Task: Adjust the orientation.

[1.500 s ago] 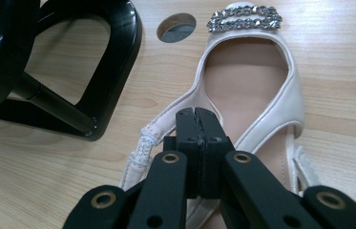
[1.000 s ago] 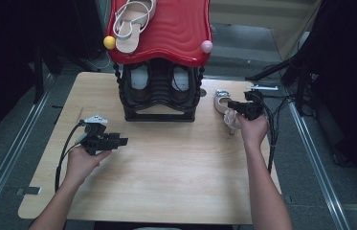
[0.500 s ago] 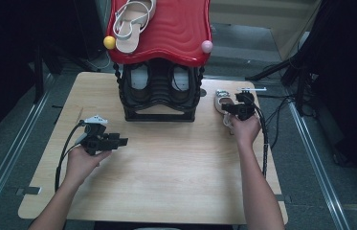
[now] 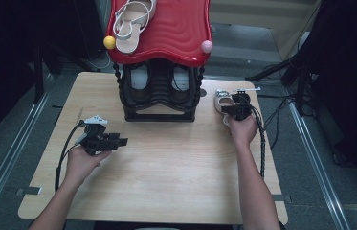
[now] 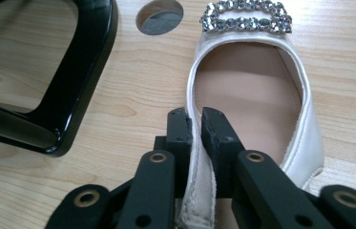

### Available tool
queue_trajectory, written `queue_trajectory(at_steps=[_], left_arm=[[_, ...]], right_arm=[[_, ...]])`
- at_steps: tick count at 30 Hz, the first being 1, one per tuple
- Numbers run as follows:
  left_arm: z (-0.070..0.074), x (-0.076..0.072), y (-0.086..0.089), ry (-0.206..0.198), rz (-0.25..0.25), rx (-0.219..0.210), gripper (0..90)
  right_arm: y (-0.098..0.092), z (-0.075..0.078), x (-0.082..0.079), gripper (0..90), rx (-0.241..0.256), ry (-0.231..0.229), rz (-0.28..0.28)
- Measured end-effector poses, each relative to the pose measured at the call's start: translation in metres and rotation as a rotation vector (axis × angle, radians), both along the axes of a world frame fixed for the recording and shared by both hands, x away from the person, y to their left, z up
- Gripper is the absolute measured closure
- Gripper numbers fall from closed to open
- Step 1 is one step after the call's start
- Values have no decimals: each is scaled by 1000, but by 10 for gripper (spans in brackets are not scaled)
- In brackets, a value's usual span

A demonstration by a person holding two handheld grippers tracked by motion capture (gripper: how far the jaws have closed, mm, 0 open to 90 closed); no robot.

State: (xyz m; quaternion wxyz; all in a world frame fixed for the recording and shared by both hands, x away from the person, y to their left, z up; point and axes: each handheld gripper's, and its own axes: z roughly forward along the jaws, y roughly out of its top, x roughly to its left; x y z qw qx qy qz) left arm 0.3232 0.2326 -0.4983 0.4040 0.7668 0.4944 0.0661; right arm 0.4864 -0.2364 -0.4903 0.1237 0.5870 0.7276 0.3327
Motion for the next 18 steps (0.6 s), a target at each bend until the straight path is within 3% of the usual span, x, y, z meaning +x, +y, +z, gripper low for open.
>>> queue_trajectory(at_steps=[4,13,18], left_arm=[[0,0,1,-2,3,0,509],[0,1,2,7,1,-2,509],[0,0,2,4,2,-4,509]], right_arm=[[-3,0,1,856,22,10,-3],[-4,3,-1,875,21,3,-1],[-9,8,-1,878,32,-15,-4]])
